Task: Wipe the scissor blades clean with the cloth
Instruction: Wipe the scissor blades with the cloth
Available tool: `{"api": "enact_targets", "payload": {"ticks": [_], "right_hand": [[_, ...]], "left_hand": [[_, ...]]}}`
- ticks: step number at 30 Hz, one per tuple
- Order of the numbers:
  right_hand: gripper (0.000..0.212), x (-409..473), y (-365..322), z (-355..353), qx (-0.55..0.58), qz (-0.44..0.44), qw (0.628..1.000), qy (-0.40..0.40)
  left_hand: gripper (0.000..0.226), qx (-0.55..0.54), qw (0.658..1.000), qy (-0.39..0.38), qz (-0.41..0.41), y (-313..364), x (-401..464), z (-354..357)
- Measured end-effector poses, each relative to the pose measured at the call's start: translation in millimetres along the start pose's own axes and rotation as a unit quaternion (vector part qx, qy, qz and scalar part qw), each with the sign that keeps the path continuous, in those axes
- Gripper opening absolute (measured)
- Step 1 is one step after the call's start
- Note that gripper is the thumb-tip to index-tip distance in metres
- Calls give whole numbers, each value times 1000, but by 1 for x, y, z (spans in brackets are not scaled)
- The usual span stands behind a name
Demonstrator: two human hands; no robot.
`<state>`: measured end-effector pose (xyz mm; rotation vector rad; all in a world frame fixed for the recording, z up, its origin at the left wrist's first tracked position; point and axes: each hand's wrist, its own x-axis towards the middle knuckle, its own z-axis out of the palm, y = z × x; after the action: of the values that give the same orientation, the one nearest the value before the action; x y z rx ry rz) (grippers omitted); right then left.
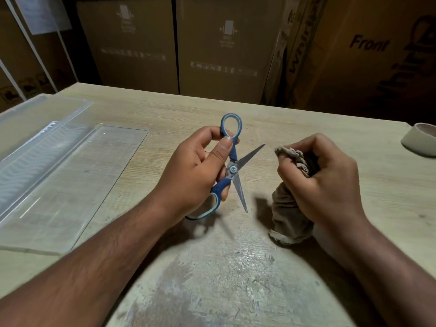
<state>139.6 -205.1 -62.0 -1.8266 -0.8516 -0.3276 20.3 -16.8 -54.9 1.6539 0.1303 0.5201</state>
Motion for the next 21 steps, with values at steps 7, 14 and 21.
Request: {"api": "enact_targets", "payload": {"ticks": [7,14,21], "right_hand": [[18,-6,-6,6,31,-73,994,-79],[15,4,13,-3,-24,-1,999,-39],[12,-11,-14,12,-33,-124,987,-94]], "left_hand": [[17,29,999,-7,-14,-5,0,4],[18,32,999,-10,-15,-4,-1,5],[14,78,995,45,-35,-14,4,8]]}}
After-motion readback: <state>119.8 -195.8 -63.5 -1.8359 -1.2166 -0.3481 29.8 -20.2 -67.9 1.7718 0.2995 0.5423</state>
